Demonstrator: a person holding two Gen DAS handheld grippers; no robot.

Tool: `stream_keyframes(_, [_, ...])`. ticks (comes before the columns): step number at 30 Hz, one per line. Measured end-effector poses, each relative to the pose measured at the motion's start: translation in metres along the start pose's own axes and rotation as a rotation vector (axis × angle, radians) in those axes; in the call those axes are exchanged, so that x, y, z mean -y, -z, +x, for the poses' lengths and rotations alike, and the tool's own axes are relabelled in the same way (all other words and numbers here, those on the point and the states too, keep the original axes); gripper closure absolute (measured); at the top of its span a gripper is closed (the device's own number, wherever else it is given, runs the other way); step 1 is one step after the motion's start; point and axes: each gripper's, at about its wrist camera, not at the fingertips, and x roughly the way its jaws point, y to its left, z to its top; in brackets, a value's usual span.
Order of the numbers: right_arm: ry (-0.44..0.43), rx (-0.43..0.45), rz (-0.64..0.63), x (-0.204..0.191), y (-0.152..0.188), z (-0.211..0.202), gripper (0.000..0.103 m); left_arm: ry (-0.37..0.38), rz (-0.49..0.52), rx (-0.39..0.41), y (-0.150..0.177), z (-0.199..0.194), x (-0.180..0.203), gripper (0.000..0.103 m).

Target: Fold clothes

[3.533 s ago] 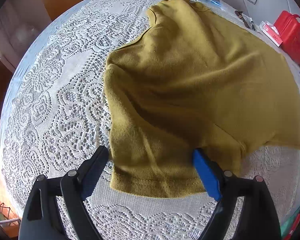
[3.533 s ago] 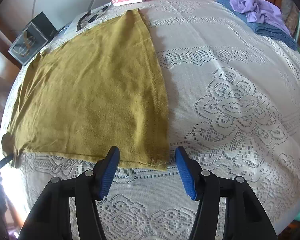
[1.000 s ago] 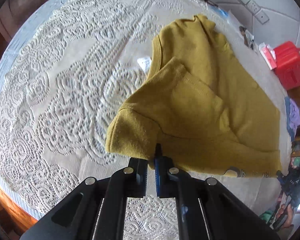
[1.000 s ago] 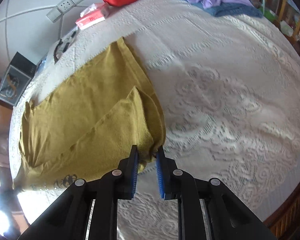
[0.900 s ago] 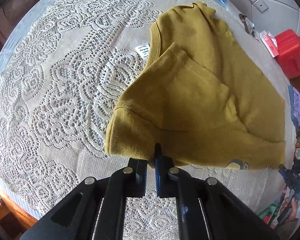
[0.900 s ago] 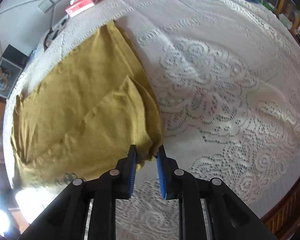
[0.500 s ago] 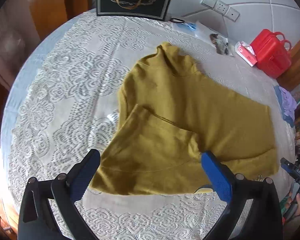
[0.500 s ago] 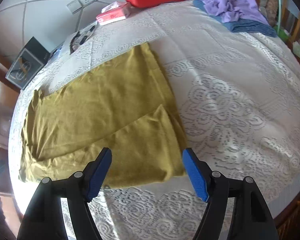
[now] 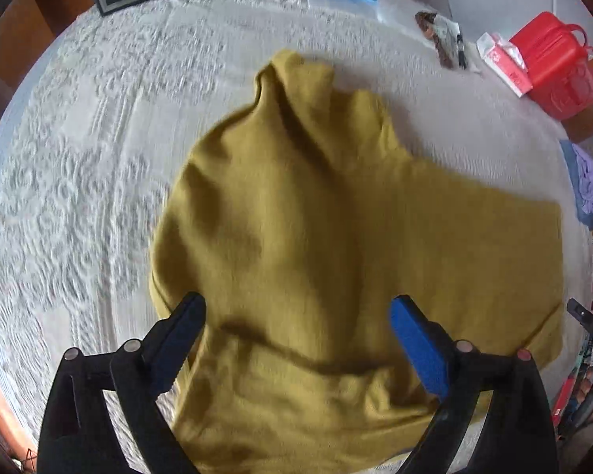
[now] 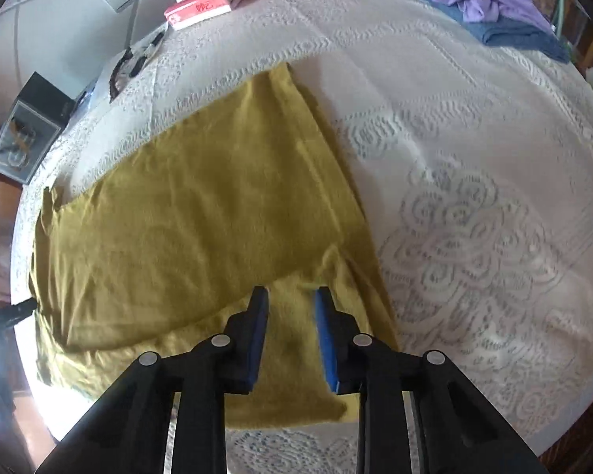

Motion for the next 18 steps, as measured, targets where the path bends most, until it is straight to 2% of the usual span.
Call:
stream_keyframes(2, [0.0,0.017,0.0,-0.004,-0.032,-0.001,0.065,0.008,0.002,0.004,-0.043,0.002,0.003,0.007])
stream_keyframes(4, [-0.006,0.02,0.011,-0.01,-0.065,0.004,0.059,0.03,-0.021,-0.027,-0.08,0.012,0.0,0.007])
stream_keyframes(6, [-0.011,0.0,0.022,-0.015,-0.097,0.012,0.058,0.041,-0.038,-0.053,-0.113,0.022,-0.002,0.007])
stream_keyframes(9, [-0.01,-0.042,0.023,-0.021,-0.134,0.024,0.058,0.01,-0.03,-0.088,-0.136,0.04,-0.003,0.01])
stream_keyframes(10, [-0.002,-0.062,0.022,-0.022,-0.143,0.03,0.058,0.0,-0.028,-0.102,-0.142,0.046,-0.002,0.018])
stream_keyframes(13, [0.04,-0.109,0.015,-0.023,-0.163,0.044,0.058,-0.008,-0.018,-0.151,-0.152,0.061,0.003,0.028])
stream_keyframes(18, [0.057,-0.146,0.014,-0.031,-0.176,0.068,0.058,-0.108,0.063,-0.171,-0.146,0.076,0.018,0.031])
